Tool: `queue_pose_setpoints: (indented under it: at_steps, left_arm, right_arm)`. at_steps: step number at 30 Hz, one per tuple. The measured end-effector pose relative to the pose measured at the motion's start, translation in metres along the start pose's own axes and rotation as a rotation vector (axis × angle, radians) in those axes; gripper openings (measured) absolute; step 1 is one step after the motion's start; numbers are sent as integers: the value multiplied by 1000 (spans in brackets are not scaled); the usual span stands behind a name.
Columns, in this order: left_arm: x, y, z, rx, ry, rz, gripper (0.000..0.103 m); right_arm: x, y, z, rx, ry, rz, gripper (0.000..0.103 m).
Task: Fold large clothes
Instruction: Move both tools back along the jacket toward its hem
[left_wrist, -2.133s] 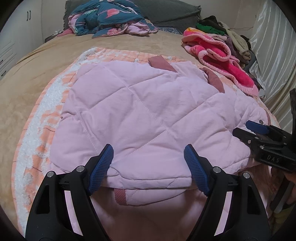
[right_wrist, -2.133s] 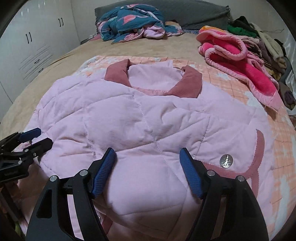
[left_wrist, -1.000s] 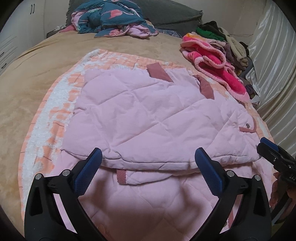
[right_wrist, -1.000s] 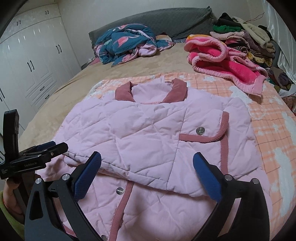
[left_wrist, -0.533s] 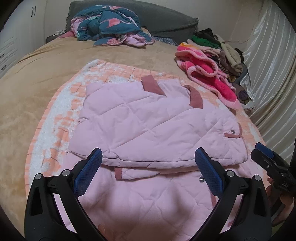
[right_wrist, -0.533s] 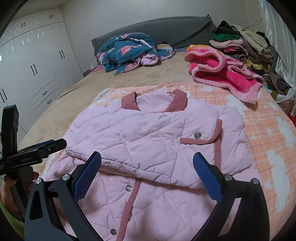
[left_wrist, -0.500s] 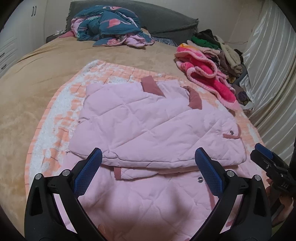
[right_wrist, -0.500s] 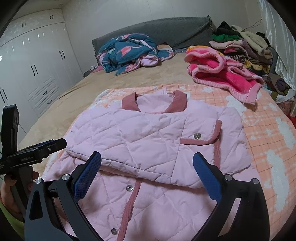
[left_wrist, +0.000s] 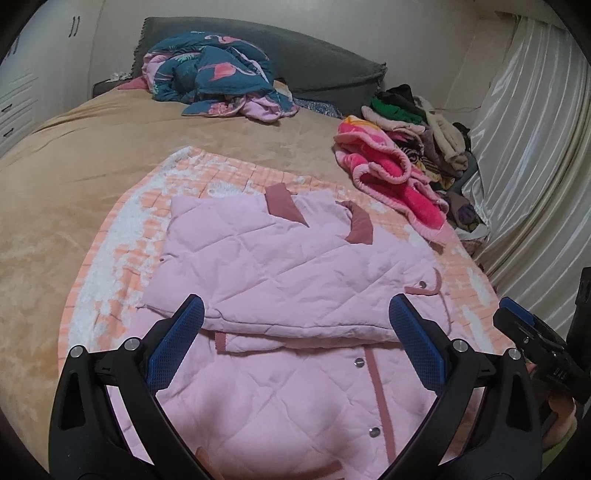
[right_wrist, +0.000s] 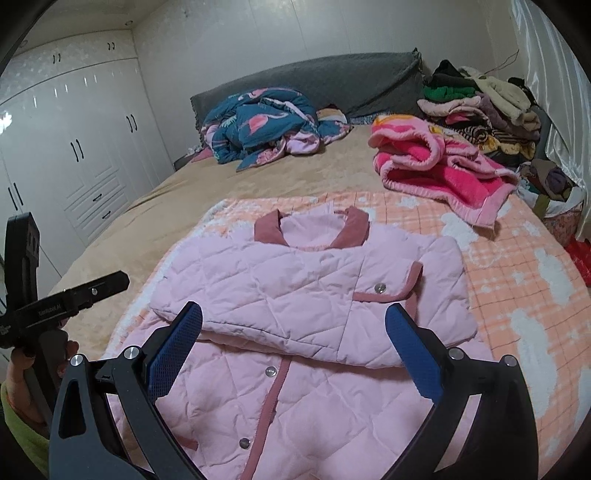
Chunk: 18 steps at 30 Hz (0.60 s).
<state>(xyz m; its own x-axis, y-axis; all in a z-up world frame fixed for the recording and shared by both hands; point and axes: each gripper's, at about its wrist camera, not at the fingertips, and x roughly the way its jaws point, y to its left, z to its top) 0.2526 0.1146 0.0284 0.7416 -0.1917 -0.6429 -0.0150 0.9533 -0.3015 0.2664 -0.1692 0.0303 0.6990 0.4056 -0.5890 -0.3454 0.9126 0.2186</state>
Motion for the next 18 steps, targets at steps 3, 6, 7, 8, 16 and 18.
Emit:
queue_pose_setpoints:
  at_steps: [3, 6, 7, 8, 16, 18]
  left_arm:
    - [-11, -4, -2, 1, -4, -8, 94]
    - [-24, -10, -2, 15, -18, -4, 94]
    - [-29, -12, -2, 18, -24, 0, 94]
    - [-32, -13, -2, 19, -27, 1, 94]
    - [-66, -24, -4, 48, -62, 11, 94]
    - [-74, -26, -6, 52, -68, 14, 94]
  right_arm:
    - [-11, 2, 1, 3, -12, 8, 99]
    - [-24, 5, 3, 7, -25, 17, 99]
    - [-27, 6, 3, 7, -28, 19, 99]
    - [-31, 7, 3, 7, -33, 21, 99]
    - [-66, 12, 4, 8, -87, 20, 99]
    - [-76, 13, 3, 8, -99, 18, 99]
